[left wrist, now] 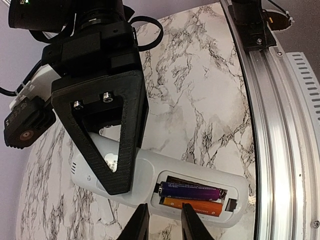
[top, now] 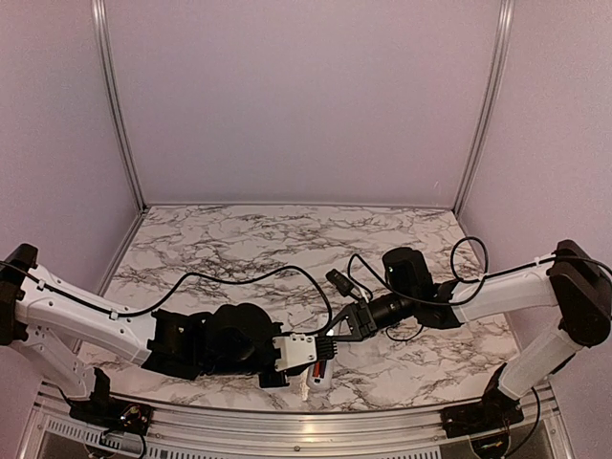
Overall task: Load the batteries into the remote control
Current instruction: Adjust the battery in the battery compartment.
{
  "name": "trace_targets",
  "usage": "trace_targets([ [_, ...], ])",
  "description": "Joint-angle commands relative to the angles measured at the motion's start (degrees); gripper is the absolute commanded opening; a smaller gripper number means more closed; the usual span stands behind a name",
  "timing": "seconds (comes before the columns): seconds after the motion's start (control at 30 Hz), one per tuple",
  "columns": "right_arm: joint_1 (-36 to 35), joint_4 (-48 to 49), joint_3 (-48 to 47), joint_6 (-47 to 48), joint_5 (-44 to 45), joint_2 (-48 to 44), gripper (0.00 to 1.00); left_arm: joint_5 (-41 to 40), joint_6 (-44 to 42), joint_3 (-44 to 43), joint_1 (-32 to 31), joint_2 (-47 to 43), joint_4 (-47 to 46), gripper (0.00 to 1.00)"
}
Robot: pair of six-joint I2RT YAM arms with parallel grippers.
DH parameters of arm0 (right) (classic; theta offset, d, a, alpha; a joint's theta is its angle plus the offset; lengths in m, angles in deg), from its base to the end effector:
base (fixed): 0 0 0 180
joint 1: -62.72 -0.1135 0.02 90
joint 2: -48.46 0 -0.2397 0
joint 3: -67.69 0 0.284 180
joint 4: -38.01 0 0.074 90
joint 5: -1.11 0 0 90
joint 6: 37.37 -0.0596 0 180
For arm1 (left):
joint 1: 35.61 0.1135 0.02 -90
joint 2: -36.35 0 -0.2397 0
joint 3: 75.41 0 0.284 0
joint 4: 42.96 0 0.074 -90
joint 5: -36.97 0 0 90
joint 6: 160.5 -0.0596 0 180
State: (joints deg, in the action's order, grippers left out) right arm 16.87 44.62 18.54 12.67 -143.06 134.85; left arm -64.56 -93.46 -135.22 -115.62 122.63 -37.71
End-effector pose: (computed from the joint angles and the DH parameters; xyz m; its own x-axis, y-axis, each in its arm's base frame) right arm 0.1915 0.2666 0.1254 -0.8539 -0.3398 -0.3943 -0.4665 0.1636 0.8693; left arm 0.0761 -0.3636 0.1565 0.2809 0.6084 -0.7422 0.8969 0.1087 0.4286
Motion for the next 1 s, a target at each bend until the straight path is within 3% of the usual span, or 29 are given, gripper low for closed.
trace_targets([
  [0.0, -0.56, -0.34, -2.55, 1.07, -1.28, 0.67, 0.0, 0.61, -1.03, -2.26, -0.54, 1.01, 0.65, 0.24],
  [0.97, -1.88, -2.33, -4.26, 2.65, -1.49, 1.7, 0.0, 3.48, -2.48, -5.4, -0.52, 4.57, 5.41, 0.17],
])
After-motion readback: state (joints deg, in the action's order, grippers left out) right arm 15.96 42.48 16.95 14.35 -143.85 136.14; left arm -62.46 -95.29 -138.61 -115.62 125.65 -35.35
